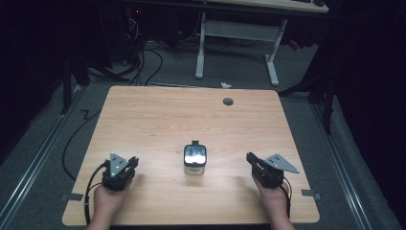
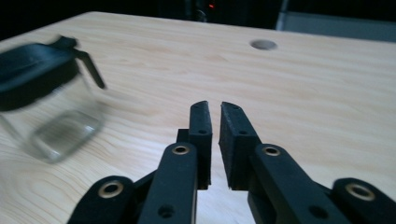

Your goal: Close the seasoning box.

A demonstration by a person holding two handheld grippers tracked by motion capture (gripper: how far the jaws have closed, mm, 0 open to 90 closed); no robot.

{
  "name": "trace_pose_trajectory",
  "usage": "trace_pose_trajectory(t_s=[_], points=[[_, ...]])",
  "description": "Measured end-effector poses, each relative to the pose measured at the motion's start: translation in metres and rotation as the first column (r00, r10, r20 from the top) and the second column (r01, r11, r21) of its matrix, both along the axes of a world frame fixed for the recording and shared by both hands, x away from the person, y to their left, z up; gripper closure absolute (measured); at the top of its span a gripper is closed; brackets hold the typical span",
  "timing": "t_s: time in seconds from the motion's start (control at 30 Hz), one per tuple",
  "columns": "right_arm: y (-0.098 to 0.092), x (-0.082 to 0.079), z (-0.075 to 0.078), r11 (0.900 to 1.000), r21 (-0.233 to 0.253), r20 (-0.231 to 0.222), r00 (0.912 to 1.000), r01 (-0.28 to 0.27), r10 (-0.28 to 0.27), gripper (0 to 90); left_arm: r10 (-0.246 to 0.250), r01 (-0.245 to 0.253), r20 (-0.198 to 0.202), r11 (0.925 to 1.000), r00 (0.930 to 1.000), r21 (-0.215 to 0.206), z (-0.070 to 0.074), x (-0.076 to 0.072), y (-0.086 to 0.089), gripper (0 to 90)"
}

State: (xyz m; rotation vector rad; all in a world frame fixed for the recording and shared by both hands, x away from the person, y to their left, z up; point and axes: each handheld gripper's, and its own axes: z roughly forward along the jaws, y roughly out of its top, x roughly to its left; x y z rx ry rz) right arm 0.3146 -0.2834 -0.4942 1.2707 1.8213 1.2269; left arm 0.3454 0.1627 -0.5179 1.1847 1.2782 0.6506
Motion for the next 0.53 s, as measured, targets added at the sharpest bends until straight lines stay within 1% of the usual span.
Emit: trace_pose_trajectory(t_s=[0.03,0.07,0.1,0.13,0.17,0.2,0.27,0.3,0.33,0.4,0.43,0.5,0.53], points=[[-0.004,-0.002,-0.002,1.0,-0.004,-0.003,0.9999,0.012,-0.012,81.1,0.022,-0.022,0.0,0.9997,0.9998,-0.01,-0.002,-0.003,0.007,80.2],[-0.009,-0.006,-0.006,1.0,-0.008,-0.012,0.9995,0.028,-0.028,77.1,0.041,-0.041,0.002,0.9989,0.9991,-0.021,-0.003,-0.006,0.011,76.9],[-0.013,-0.009,-0.009,0.999,-0.016,-0.016,0.9988,0.045,-0.046,72.2,0.055,-0.055,-0.009,0.9973,0.9985,-0.048,-0.004,-0.011,0.016,73.4],[-0.018,-0.018,-0.013,0.996,-0.042,-0.01,0.9964,0.084,-0.085,66.1,0.048,-0.049,-0.016,0.997,0.9987,-0.06,-0.003,-0.015,0.018,69.7],[-0.021,-0.025,-0.015,0.993,-0.043,-0.001,0.9943,0.107,-0.107,63.5,0.046,-0.047,-0.01,0.9977,0.9989,-0.048,-0.004,-0.018,0.018,67.1],[-0.024,-0.028,-0.015,0.993,-0.041,-0.003,0.9936,0.113,-0.113,59.9,0.045,-0.045,-0.006,0.9985,0.999,-0.032,-0.005,-0.02,0.018,65.8],[-0.027,-0.031,-0.015,0.992,-0.05,-0.002,0.9935,0.114,-0.114,59.5,0.044,-0.045,-0.023,0.9987,0.9988,-0.023,-0.008,-0.018,0.017,63.1],[-0.029,-0.029,-0.017,0.992,-0.036,-0.01,0.9924,0.122,-0.122,59.2,0.041,-0.042,-0.03,0.9988,0.9987,-0.027,-0.009,-0.016,0.015,61.9],[-0.03,-0.027,-0.018,0.992,-0.024,-0.026,0.9916,0.126,-0.126,58.4,0.034,-0.035,-0.031,0.999,0.9989,-0.027,-0.009,-0.016,0.013,61.0],[-0.03,-0.024,-0.02,0.992,-0.015,-0.037,0.9914,0.125,-0.125,58.2,0.029,-0.029,-0.024,0.9993,0.9993,-0.023,-0.009,-0.017,0.01,60.4],[-0.029,-0.024,-0.02,0.993,-0.019,-0.039,0.9919,0.12,-0.121,58.1,0.023,-0.024,-0.024,0.9996,0.9994,-0.015,-0.01,-0.018,0.009,59.9],[-0.028,-0.024,-0.022,0.993,-0.027,-0.039,0.9925,0.115,-0.116,58.3,0.02,-0.02,-0.025,0.9997,0.9995,-0.017,-0.01,-0.019,0.008,59.3],[-0.028,-0.023,-0.023,0.993,-0.024,-0.044,0.9927,0.112,-0.113,58.3,0.019,-0.019,-0.028,0.9997,0.9994,-0.015,-0.01,-0.019,0.008,59.2]])
